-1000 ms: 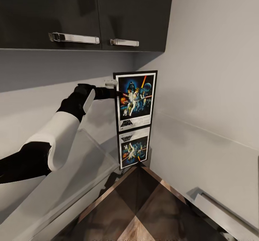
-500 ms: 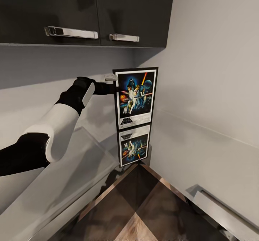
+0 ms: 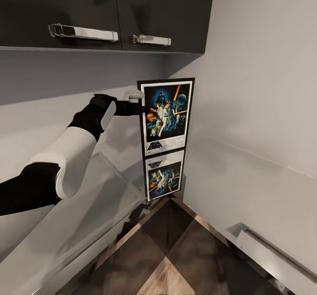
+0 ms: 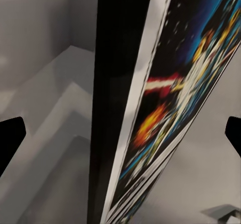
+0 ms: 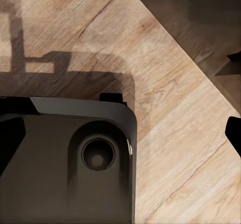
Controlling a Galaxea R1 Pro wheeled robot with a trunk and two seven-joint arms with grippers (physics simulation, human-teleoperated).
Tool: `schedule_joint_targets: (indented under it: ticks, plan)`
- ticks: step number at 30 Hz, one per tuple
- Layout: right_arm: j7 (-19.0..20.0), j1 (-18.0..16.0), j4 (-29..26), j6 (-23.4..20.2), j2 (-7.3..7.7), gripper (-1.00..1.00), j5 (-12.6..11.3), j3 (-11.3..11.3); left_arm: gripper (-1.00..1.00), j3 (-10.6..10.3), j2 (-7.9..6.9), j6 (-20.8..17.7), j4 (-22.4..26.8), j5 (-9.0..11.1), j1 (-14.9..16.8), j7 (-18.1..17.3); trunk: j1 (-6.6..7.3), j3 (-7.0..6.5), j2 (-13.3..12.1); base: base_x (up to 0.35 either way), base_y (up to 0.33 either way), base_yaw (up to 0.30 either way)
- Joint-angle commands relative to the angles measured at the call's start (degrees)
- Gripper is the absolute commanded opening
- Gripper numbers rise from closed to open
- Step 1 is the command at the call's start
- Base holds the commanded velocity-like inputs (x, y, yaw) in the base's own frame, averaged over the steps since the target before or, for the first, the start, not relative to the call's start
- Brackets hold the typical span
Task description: Pick up the poster from the kitchen countertop and hang it on one of the wall nails in the kitchen.
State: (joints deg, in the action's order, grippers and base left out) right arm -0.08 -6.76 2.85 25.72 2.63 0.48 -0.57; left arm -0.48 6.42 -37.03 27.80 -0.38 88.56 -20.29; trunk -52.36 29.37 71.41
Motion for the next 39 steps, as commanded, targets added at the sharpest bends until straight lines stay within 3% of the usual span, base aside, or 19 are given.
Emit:
schedule_joint_targets:
  ticks: [1,28,33,39]
  plan:
    - [0.0,-0.1,0.2,0.4,0.01,1.00,0.0,0.0,1.00,0.0,-0.01,-0.3,0.1,0.0,0.0,-0.1,0.00,0.15,0.0,0.000,0.000,0.000]
    - [0.0,-0.1,0.2,0.4,0.01,1.00,0.0,0.0,1.00,-0.1,0.07,-0.2,0.2,0.1,0.0,-0.3,0.00,2.62,0.0,0.000,0.000,0.000]
    - [0.0,-0.1,0.2,0.4,0.01,1.00,0.0,0.0,1.00,-0.1,0.19,-0.2,0.3,0.0,0.0,-3.7,0.00,3.08,0.0,0.000,0.000,0.000]
    - [0.0,-0.1,0.2,0.4,0.01,1.00,0.0,0.0,1.00,-0.2,0.25,-0.1,0.5,0.0,0.0,-5.2,0.00,3.45,0.0,0.000,0.000,0.000]
